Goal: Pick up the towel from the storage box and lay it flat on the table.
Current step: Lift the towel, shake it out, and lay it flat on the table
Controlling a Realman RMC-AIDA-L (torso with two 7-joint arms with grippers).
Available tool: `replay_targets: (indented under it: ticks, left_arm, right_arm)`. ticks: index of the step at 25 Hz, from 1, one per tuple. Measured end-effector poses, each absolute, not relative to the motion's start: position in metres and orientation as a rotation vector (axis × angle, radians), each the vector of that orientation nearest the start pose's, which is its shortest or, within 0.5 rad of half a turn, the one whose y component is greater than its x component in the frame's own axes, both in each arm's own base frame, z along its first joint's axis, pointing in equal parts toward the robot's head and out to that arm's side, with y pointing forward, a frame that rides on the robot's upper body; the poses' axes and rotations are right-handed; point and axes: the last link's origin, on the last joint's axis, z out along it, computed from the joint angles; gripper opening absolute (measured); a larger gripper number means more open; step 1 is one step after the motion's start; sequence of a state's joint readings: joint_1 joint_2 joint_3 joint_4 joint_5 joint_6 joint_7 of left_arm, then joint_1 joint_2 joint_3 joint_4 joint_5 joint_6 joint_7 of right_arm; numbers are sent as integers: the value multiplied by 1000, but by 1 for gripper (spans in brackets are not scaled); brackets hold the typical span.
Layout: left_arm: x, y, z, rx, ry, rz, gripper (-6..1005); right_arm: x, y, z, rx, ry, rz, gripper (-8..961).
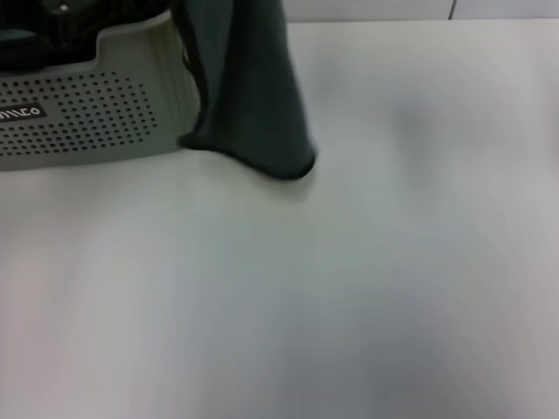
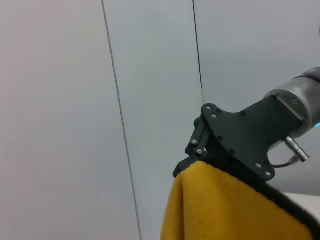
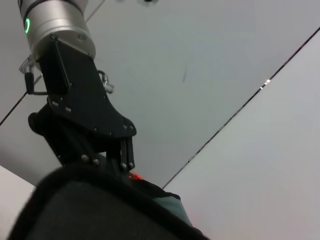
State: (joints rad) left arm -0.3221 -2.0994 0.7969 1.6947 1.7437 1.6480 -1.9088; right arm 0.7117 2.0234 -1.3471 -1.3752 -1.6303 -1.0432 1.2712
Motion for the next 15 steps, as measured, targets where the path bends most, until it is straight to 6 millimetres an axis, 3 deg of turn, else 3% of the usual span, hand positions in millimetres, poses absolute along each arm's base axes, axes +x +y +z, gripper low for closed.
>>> replay_targets:
  ticks: [13,15]
  left_arm:
    - [-152,287,158,-2448,-171,-837,197]
    - [-151,286,155,-2459,-171,-844,258]
  right_arm:
    - [0,397,45,-2346,-743,593,0]
    - [-2,399,42,-2349,-735,575,0]
